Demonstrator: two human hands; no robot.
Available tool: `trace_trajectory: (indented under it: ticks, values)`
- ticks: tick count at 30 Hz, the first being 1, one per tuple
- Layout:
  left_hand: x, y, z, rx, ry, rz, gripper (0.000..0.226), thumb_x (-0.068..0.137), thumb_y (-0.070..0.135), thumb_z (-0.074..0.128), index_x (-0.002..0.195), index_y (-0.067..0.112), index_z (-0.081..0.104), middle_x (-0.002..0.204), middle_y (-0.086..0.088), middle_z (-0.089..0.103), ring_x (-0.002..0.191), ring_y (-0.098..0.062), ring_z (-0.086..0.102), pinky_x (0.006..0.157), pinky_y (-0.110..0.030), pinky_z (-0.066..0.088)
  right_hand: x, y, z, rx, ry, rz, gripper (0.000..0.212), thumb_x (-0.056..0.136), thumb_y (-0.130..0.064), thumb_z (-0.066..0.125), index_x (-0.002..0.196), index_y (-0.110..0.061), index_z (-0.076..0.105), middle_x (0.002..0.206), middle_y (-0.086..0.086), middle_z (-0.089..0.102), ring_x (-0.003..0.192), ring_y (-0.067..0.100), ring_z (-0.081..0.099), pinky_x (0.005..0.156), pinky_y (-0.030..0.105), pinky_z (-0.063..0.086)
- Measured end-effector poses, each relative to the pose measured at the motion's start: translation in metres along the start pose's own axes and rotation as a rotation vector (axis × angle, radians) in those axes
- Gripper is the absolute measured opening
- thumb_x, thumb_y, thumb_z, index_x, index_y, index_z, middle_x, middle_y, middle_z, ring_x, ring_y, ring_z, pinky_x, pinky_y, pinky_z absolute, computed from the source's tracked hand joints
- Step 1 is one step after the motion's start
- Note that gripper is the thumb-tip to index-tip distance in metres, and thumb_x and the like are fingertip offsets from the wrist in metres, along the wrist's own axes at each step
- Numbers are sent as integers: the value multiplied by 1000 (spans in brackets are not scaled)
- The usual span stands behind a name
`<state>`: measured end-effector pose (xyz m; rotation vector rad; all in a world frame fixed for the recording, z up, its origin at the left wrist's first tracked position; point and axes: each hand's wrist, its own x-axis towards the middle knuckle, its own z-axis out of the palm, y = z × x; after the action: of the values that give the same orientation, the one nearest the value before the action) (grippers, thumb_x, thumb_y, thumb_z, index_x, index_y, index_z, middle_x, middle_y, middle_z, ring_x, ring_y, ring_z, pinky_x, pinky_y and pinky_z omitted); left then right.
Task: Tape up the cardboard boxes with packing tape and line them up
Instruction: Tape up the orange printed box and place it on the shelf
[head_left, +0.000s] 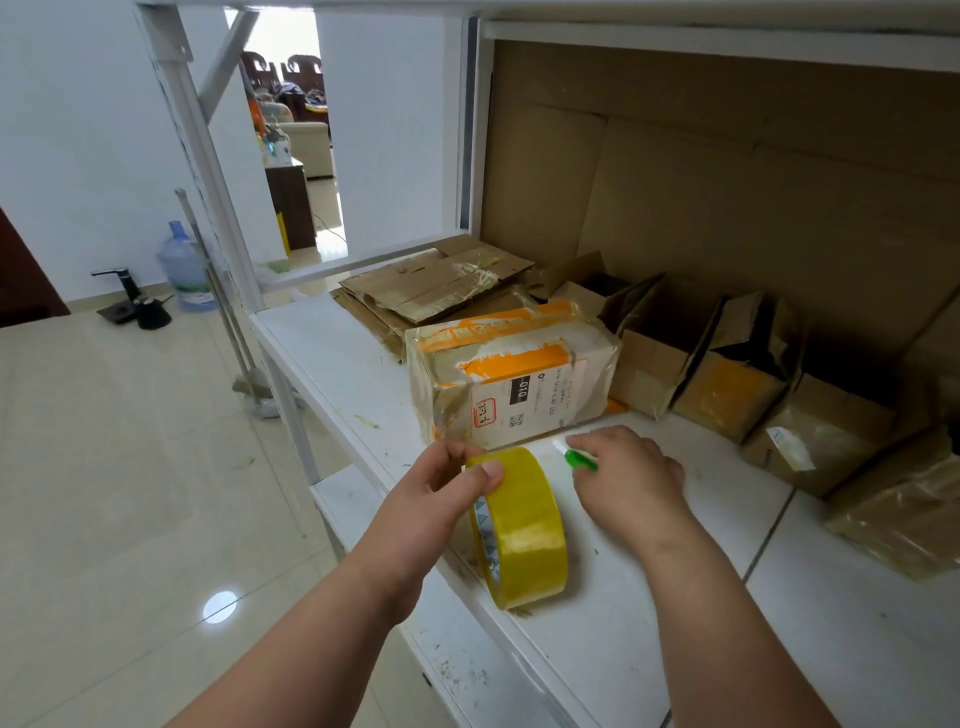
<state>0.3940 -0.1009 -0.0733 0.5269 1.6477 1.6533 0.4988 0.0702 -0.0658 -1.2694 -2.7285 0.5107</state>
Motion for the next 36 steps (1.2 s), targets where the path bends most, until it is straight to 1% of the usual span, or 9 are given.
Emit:
trace_trajectory:
  ticks: [4, 7, 11, 15, 18, 22, 26, 30, 36]
  values:
    - [1, -1, -1, -5, -7, 9, 30, 82, 44, 71, 104, 26, 66, 105, 15, 70, 104, -3, 63, 84, -23, 46, -5, -23, 1, 870, -92, 91, 22, 94, -37, 61, 105, -21, 73, 111, -7, 69, 106, 13, 60, 83, 29, 45]
    - [2, -3, -2, 10, -31, 37, 40, 74, 50, 71, 106, 27, 65, 106, 14, 70, 98, 1, 64, 80, -21, 45, -3, -35, 7, 1038, -219, 126, 27, 88, -42, 68, 89, -16, 76, 91, -2, 75, 95, 19, 68, 85, 35, 51]
    - [1, -2, -4, 71, -49, 49, 41, 73, 58, 72, 106, 34, 66, 105, 16, 70, 98, 0, 64, 75, -16, 46, 0, -44, 11, 1184, -260, 158, 14, 70, -23, 77, 77, -11, 77, 85, 13, 76, 93, 36, 71, 93, 55, 54]
    - [4, 1, -11, 258, 265, 163, 63, 75, 75, 57, 124, 36, 52, 104, 10, 63, 93, -4, 61, 69, -18, 44, 6, -41, 12, 1169, -160, 154, 12, 78, -6, 72, 68, -7, 68, 71, 5, 71, 80, 25, 66, 83, 41, 53]
    - [21, 7, -26, 508, 494, 376, 58, 88, 54, 56, 140, 31, 47, 114, 6, 53, 95, -6, 55, 71, -19, 42, 3, -38, 14, 1194, -152, 154, 12, 81, -8, 71, 70, -9, 66, 77, 12, 70, 82, 24, 63, 84, 40, 47]
    - [52, 23, -34, 794, 376, 478, 50, 95, 43, 57, 144, 41, 45, 139, 5, 39, 125, -15, 45, 96, -34, 47, -2, -38, 16, 1279, -195, 173, 12, 80, -7, 70, 69, -11, 66, 100, 28, 69, 89, 32, 61, 99, 55, 46]
    - [69, 28, -33, 905, 330, 477, 43, 95, 40, 58, 138, 32, 57, 121, 3, 42, 102, -17, 56, 82, -27, 44, -3, -34, 14, 1285, -170, 167, 6, 81, -4, 69, 75, -6, 69, 99, 26, 70, 90, 31, 61, 90, 47, 47]
    - [70, 21, -31, 961, 333, 533, 43, 100, 30, 53, 143, 27, 51, 102, 6, 47, 88, -12, 48, 74, -25, 36, -2, -27, 14, 1268, -78, 149, 10, 83, -6, 70, 74, -9, 68, 93, 21, 71, 92, 26, 64, 87, 38, 45]
    - [72, 24, -39, 1159, 248, 543, 47, 104, 36, 33, 151, 31, 34, 123, -1, 61, 104, -25, 60, 82, -35, 48, 1, -24, 13, 1263, 5, 131, 18, 86, -2, 68, 70, -10, 67, 87, 4, 75, 101, 21, 66, 89, 32, 46]
